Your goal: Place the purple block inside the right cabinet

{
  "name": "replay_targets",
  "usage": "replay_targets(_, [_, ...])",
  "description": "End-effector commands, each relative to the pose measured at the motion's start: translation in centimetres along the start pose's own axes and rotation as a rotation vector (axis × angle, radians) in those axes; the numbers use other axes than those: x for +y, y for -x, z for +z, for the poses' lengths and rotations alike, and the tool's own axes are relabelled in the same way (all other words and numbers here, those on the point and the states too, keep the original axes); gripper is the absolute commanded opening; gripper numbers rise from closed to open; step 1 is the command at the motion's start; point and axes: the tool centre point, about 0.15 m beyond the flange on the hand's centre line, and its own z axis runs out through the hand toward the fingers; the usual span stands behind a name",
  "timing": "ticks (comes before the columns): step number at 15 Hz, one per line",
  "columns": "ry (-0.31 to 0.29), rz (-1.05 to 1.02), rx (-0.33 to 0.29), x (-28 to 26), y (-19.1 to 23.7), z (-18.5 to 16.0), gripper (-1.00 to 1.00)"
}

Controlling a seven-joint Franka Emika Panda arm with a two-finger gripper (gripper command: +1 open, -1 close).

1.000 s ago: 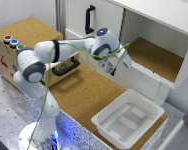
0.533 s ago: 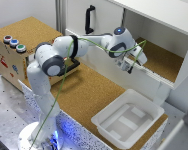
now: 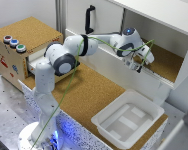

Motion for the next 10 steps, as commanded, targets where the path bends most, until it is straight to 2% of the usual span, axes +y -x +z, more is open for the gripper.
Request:
replay_targets(1, [-0.156, 0.003, 0.05, 1.6, 1.6, -4.9, 1.0])
replay_targets(2, [-0.148, -0.008, 0.065, 1.6, 2.8, -6.5, 1.0])
replay_targets(3, [-0.166, -0.016, 0.079, 1.5, 4.4, -8.2, 1.0])
replay_targets(6, [-0.176, -0.059, 0.041, 0.7, 8.9, -10.8, 1.0])
replay_targets(10, [-0.187, -0.121, -0.137, -1.3, 16.4, -11.1, 1.0])
